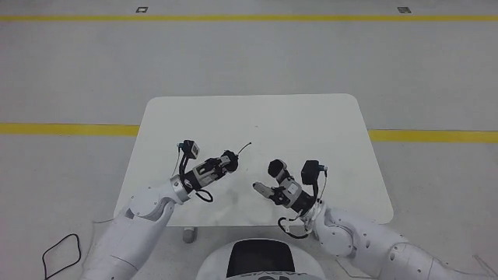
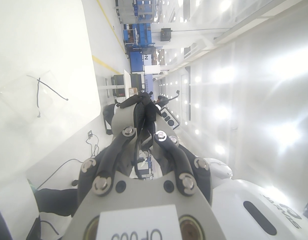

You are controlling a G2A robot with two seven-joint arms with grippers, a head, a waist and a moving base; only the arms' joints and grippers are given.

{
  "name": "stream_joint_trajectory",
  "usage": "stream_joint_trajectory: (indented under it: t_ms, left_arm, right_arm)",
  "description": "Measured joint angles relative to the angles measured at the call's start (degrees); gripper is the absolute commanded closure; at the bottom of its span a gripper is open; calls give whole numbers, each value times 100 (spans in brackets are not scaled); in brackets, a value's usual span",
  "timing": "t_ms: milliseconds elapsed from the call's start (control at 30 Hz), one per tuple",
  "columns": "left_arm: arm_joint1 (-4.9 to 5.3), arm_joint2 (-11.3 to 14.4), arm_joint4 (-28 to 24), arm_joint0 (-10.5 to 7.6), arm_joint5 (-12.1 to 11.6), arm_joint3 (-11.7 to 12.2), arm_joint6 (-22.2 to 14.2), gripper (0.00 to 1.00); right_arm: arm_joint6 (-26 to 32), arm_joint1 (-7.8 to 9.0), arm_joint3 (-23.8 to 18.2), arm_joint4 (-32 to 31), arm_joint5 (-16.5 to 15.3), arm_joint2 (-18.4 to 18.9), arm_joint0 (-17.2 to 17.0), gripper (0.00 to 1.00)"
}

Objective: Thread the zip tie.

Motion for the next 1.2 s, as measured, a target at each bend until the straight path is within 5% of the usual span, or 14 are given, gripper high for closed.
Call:
stream_joint_trajectory:
  t_ms: [300,500,767,1200]
  left_arm:
    - [54,-170,-190,96,51,-69,-15,100]
    - [76,-189,-215,154,73,-125,10,100]
    - [94,-171,-227,193,70,-137,29,100]
    - [123,-150,-278,246,-3,-122,39,100]
  right_arm:
    - [1329,597,-506,1236,0,-553,692,0]
    - [2214,813,-672,1915,0,-707,961,0]
    - [2942,907,-754,2450,0,-645,982,0]
    - [4229,794,-798,2967,0,-43,638,0]
